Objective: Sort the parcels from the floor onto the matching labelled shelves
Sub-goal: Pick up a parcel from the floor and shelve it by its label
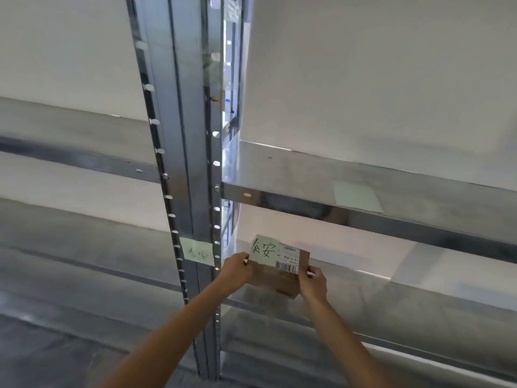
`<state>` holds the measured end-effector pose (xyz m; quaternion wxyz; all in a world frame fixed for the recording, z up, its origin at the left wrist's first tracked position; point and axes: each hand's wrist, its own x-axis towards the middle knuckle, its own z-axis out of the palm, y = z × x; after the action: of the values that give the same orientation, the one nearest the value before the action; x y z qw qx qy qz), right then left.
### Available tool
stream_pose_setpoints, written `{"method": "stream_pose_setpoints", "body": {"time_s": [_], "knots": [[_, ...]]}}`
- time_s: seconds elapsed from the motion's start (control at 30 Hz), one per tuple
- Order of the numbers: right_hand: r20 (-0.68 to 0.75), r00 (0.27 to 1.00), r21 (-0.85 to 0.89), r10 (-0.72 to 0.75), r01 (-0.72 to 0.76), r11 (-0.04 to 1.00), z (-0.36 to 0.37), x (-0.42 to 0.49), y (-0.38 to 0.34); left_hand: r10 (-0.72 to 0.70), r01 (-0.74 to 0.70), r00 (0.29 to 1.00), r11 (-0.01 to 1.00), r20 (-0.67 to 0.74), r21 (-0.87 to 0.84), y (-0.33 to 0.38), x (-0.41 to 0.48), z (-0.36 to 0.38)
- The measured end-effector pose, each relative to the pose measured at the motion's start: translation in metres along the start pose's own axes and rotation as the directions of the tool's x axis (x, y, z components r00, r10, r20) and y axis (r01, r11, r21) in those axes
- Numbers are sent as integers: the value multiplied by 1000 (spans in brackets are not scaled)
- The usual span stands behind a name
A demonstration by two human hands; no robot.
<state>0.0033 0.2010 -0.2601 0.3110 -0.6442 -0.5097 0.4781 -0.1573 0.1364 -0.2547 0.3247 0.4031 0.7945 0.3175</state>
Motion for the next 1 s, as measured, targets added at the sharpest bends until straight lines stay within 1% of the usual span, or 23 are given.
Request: {"method": "stream_pose_setpoints", "body": {"time_s": [0.13,0.2,0.27,0.37,0.6,0.87,1.0], "knots": [[15,999,-53,41,-40,998,17,18,3,-85,84,996,995,-25,-53,-9,20,9],[11,997,-51,80,-79,996,24,23,3,-93,91,995,994,-21,-62,-12,30,13],[2,994,-50,113,-113,992,28,28,5,-87,87,996,995,5,-56,-15,37,17],[-16,991,-68,133,-133,989,35,33,9,-107,112,991,992,82,-53,-17,46,21],[-41,994,-103,102,-106,989,51,44,19,-183,185,974,983,134,-8,-31,61,19],[-72,994,-96,83,-90,991,62,50,28,-173,172,972,985,156,24,-36,69,22],[-83,993,-128,79,-89,988,63,49,29,-197,196,967,980,159,21,-37,69,22]]}}
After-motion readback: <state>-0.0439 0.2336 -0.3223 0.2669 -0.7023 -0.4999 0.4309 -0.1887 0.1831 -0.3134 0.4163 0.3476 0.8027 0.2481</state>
